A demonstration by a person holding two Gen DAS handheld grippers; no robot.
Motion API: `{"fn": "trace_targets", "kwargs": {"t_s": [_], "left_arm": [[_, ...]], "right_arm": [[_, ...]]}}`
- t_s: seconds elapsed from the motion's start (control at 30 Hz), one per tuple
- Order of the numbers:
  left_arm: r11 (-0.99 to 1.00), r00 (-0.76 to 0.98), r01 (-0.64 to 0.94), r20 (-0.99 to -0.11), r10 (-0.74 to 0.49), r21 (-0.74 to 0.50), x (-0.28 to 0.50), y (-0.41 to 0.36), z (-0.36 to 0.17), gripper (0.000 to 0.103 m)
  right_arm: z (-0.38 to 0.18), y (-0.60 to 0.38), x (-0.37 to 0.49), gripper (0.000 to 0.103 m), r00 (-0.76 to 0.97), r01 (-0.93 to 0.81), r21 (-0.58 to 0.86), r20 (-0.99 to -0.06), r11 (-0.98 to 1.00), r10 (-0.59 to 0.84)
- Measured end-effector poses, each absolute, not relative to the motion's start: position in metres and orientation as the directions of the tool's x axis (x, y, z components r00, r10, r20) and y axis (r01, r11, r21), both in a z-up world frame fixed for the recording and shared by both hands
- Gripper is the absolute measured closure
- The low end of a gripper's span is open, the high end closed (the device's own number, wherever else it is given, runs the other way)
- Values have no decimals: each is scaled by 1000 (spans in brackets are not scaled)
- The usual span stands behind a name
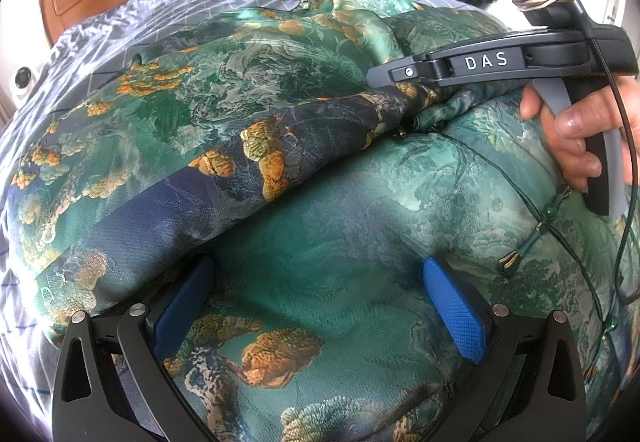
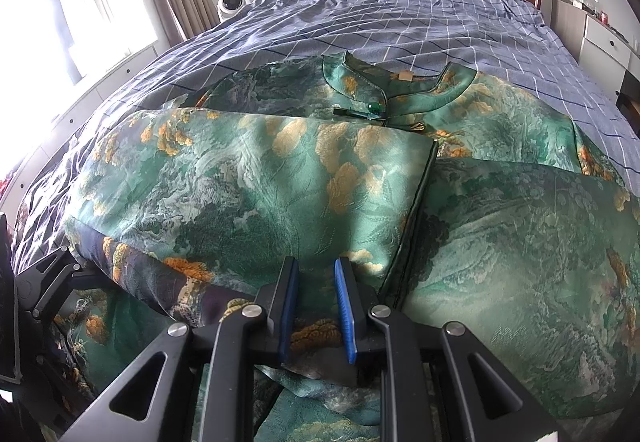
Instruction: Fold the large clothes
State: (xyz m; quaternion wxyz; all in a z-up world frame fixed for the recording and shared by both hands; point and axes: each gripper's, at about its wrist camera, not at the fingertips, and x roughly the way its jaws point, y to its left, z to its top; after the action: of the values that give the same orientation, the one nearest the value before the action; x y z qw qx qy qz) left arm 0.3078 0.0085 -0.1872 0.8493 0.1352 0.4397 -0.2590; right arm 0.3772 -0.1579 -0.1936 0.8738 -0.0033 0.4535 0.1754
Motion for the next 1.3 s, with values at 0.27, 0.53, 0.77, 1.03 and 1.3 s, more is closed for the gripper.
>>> {"fn": "trace_targets", "kwargs": {"t_s": [0.27, 0.53, 0.77, 1.03, 1.3], "left_arm": [[829, 479, 559, -817, -321, 2, 308, 8, -187, 0], [829, 479, 559, -817, -321, 2, 308, 8, -187, 0], [829, 479, 559, -817, -321, 2, 308, 8, -187, 0], [829, 479, 559, -817, -321, 2, 308, 8, -187, 0], [829, 479, 559, -817, -321, 2, 308, 8, -187, 0]], "right_arm": [[-193, -157, 378, 84, 526, -311, 149, -795, 939, 301], [-193, -157, 377, 84, 528, -310, 149, -795, 939, 300], [-192, -156, 378, 84, 525, -312, 139, -799, 940, 293], [-192, -155, 378, 84, 525, -312, 138, -800, 940, 291], [-192, -155, 377, 84, 526, -312, 138, -799, 940, 292]]}}
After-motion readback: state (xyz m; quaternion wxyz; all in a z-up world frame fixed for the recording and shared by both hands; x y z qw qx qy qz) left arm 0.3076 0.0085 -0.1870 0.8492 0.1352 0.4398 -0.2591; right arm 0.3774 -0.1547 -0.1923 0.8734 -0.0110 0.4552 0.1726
